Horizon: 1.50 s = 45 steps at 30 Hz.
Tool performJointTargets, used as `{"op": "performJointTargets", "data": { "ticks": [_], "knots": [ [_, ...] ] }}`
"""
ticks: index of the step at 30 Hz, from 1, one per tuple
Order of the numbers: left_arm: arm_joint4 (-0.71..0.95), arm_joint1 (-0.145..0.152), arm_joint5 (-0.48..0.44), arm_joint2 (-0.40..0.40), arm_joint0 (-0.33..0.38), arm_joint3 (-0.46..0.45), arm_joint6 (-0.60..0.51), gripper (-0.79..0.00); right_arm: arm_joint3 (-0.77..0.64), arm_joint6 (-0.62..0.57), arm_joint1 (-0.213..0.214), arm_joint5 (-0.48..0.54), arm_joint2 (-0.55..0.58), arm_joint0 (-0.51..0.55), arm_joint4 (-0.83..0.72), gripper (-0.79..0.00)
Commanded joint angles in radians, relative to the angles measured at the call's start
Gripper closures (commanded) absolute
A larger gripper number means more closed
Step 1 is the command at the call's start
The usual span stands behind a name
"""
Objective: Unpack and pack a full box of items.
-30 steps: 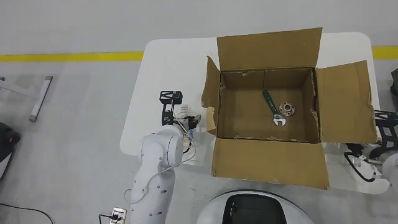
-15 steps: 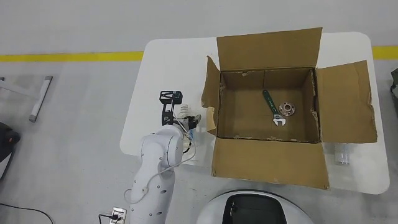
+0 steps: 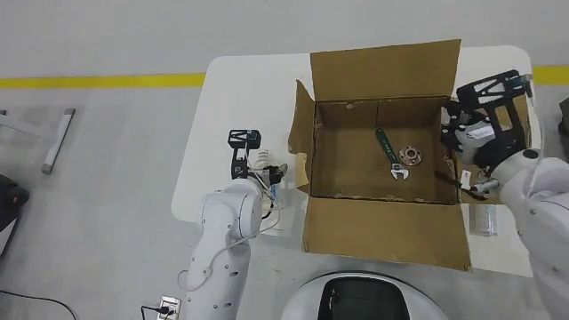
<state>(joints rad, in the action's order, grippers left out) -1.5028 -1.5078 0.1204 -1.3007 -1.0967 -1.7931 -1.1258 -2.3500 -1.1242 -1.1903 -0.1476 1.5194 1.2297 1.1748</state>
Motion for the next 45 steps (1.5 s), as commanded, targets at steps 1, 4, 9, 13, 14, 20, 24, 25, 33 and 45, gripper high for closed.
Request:
{"op": "performJointTargets", "data": {
  "ticks": [1, 4, 9, 13, 14, 20, 24, 25, 33, 45],
  "knots": [
    [0.000, 0.000, 0.000, 0.000, 0.000, 0.000, 0.000, -0.785, 0.004, -0.054, -0.003, -0.055, -0.084, -0.015, 0.064, 0.000],
    [0.000, 0.000, 0.000, 0.000, 0.000, 0.000, 0.000, -0.785, 0.085, -0.108, -0.011, -0.125, -0.169, -0.063, 0.143, 0.000],
    [0.000, 0.000, 0.000, 0.000, 0.000, 0.000, 0.000, -0.785, 0.244, -0.185, -0.028, -0.211, -0.265, -0.168, 0.199, 0.000],
    [0.000, 0.000, 0.000, 0.000, 0.000, 0.000, 0.000, -0.785, 0.354, -0.212, -0.044, -0.241, -0.324, -0.241, 0.210, 0.000],
    [0.000, 0.000, 0.000, 0.000, 0.000, 0.000, 0.000, -0.785, 0.374, -0.219, -0.047, -0.241, -0.338, -0.256, 0.211, 0.000],
    [0.000, 0.000, 0.000, 0.000, 0.000, 0.000, 0.000, -0.785, 0.395, -0.228, -0.050, -0.240, -0.349, -0.270, 0.207, 0.000],
    [0.000, 0.000, 0.000, 0.000, 0.000, 0.000, 0.000, -0.785, 0.395, -0.228, -0.050, -0.240, -0.349, -0.270, 0.207, 0.000],
    [0.000, 0.000, 0.000, 0.000, 0.000, 0.000, 0.000, -0.785, 0.395, -0.228, -0.050, -0.240, -0.349, -0.270, 0.207, 0.000],
    [0.000, 0.000, 0.000, 0.000, 0.000, 0.000, 0.000, -0.785, 0.406, -0.208, -0.050, -0.222, -0.351, -0.260, 0.209, 0.000],
    [0.000, 0.000, 0.000, 0.000, 0.000, 0.000, 0.000, -0.785, 0.614, -0.188, -0.079, -0.197, -0.446, -0.330, 0.278, -0.157]
  ]
}}
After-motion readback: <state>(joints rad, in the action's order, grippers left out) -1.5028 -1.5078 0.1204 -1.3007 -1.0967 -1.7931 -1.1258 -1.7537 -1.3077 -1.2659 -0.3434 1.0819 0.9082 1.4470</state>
